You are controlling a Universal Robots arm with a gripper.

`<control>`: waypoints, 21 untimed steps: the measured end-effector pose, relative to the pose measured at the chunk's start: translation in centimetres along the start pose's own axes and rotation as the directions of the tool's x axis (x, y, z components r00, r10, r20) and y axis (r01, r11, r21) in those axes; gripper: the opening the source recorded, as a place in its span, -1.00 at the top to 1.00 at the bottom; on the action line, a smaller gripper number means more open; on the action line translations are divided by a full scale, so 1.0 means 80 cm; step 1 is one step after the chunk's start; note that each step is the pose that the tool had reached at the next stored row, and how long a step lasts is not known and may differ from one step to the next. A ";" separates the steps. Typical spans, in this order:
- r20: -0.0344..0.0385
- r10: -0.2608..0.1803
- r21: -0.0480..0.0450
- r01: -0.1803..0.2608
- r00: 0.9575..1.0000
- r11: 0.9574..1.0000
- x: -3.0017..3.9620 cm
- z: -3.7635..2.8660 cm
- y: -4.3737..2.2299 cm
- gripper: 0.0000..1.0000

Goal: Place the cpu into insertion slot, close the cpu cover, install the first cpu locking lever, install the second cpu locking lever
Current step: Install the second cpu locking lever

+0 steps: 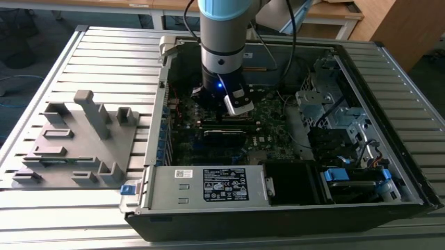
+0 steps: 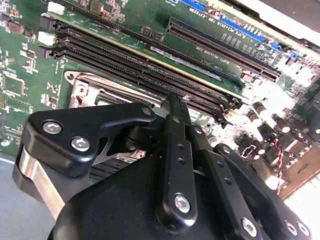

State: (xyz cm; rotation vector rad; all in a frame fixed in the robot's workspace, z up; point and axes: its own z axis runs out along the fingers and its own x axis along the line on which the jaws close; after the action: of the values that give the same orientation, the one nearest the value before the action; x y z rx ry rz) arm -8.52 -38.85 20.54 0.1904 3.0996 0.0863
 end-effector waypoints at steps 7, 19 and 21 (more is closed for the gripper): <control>-0.001 0.000 -0.007 0.000 1.000 1.000 0.0020 0.0025 -0.0004 0.80; -0.005 0.001 -0.038 -0.002 1.000 0.999 0.0069 0.0080 -0.0014 0.80; -0.006 0.001 -0.045 -0.002 1.000 0.999 0.0075 0.0084 -0.0015 0.80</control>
State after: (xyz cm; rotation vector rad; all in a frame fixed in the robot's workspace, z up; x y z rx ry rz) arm -9.10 -38.86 19.84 0.1916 3.0998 0.1563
